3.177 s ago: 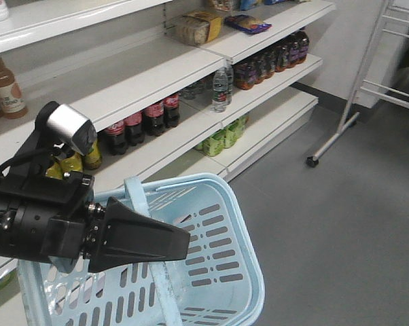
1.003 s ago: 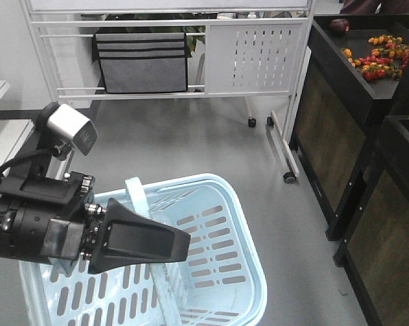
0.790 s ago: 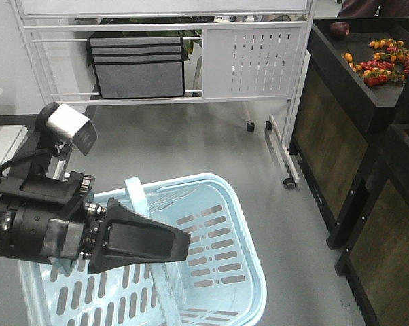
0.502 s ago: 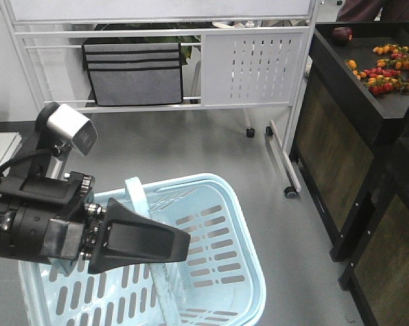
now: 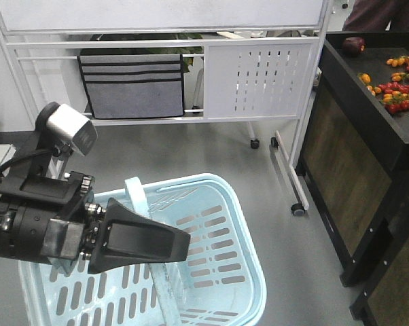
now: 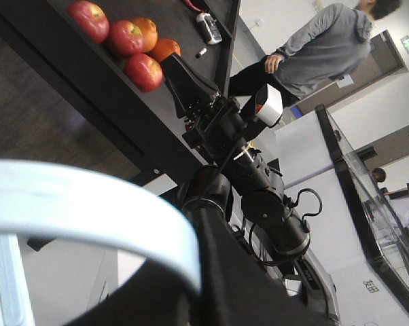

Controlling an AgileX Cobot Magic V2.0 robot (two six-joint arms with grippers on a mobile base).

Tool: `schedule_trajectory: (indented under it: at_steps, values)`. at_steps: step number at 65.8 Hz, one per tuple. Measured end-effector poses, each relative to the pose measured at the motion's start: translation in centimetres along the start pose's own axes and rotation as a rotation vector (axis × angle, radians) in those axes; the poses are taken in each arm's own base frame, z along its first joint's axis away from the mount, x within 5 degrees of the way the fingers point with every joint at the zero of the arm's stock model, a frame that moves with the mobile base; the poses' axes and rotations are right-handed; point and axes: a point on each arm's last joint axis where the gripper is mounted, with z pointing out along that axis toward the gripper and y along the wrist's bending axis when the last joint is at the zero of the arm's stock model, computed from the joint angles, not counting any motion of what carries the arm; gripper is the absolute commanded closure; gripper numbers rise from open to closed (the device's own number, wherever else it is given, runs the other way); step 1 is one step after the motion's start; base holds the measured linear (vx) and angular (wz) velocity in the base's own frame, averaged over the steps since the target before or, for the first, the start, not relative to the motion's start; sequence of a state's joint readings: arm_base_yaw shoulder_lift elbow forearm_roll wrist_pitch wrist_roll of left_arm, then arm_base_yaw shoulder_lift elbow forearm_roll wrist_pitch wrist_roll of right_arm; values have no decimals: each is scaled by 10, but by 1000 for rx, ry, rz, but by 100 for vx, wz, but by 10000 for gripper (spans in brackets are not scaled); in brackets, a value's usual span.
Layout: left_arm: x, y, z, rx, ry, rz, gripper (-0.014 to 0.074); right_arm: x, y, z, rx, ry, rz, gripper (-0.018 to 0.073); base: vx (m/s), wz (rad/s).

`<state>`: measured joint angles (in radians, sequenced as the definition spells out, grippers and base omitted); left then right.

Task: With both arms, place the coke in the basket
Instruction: 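Turn the base away from the shelf holding the basket in the left gripper, then drive the base toward the snack shelves carrying the basket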

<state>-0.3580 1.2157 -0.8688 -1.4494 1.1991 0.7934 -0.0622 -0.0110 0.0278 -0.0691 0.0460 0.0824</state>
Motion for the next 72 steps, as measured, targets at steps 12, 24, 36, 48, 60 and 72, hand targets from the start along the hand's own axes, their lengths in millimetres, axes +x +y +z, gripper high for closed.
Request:
schedule_trajectory:
  at_steps: [12,24,36,48,60,72]
  values:
    - [0,0,0,0,0,0,603,0,0,0,0,0,0,561,25,6]
    - [0,0,0,0,0,0,603,0,0,0,0,0,0,561,25,8]
    - [0,0,0,0,0,0,603,0,0,0,0,0,0,561,24,9]
    - [0,0,0,0,0,0,603,0,0,0,0,0,0,561,23,10]
    - [0,0,0,0,0,0,603,0,0,0,0,0,0,561,23,14]
    - [0,0,0,0,0,0,603,0,0,0,0,0,0,561,22,20]
